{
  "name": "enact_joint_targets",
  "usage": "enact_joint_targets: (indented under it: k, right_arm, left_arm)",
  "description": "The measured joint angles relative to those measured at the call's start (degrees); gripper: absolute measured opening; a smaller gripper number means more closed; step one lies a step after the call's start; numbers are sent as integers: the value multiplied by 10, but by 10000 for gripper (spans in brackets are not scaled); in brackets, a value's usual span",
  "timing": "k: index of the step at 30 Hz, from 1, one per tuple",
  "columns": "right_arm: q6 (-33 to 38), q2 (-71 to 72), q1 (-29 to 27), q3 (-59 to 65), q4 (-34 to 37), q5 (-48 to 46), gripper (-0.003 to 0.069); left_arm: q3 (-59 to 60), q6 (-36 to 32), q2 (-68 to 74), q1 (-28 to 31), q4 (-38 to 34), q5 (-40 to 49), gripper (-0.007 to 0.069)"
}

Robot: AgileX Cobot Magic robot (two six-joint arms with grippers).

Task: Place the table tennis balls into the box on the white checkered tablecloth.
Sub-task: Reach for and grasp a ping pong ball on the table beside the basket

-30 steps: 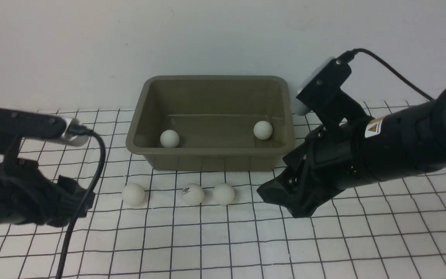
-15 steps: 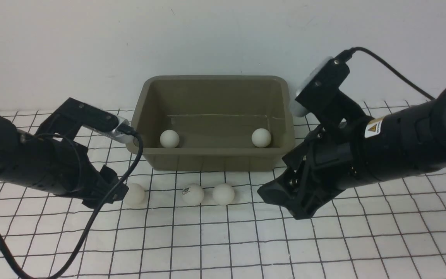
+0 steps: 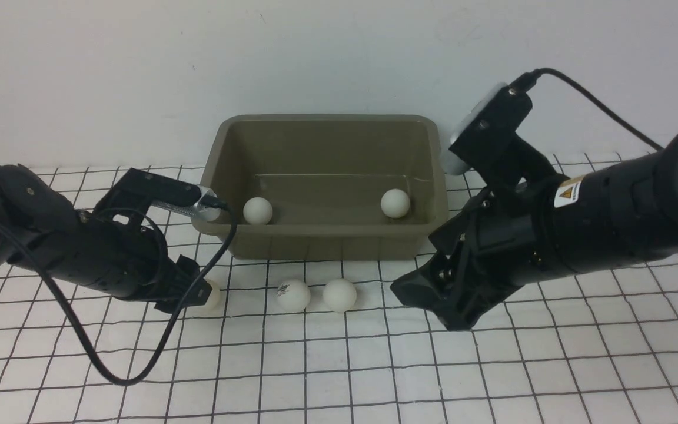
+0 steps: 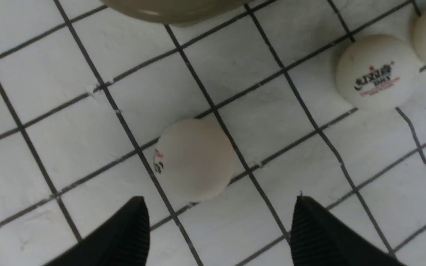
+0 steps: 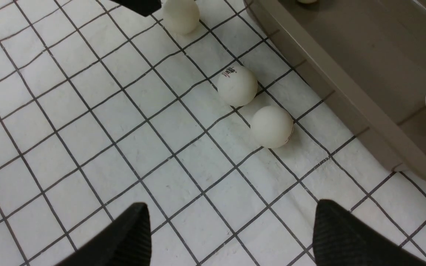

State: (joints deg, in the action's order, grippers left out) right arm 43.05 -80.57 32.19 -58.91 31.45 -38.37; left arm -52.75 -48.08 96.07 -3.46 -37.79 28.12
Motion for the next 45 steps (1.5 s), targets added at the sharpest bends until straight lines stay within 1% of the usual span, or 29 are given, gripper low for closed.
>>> enact_joint_targets:
  k: [5, 8, 28, 29, 32, 38, 41, 45]
  right_arm:
    - [0, 0, 0, 0, 0, 1, 528]
    - [0, 0, 0, 0, 0, 1, 528]
    - [0, 0, 0, 0, 0, 1, 526]
    - [0, 0, 0, 0, 0, 1, 526]
    - [0, 0, 0, 0, 1, 1, 526]
    - [0, 0, 0, 0, 2, 1, 509]
    - [0, 0, 0, 0, 2, 1, 495]
    - [0, 0, 0, 0, 2, 1, 485]
  left_arm:
    - [-42, 0, 40, 0, -3, 0, 461]
    - [-48, 0, 49, 0, -4, 0, 461]
    - [-51, -4, 108, -4, -4, -31, 460]
    - [-51, -5, 110, -5, -4, -31, 455]
    - [-51, -16, 113, -5, -5, -31, 353]
    - [-51, -28, 113, -5, -7, -33, 352]
    - [-51, -28, 102, -5, -6, -11, 352]
    - [-51, -21, 53, -5, 0, 55, 352]
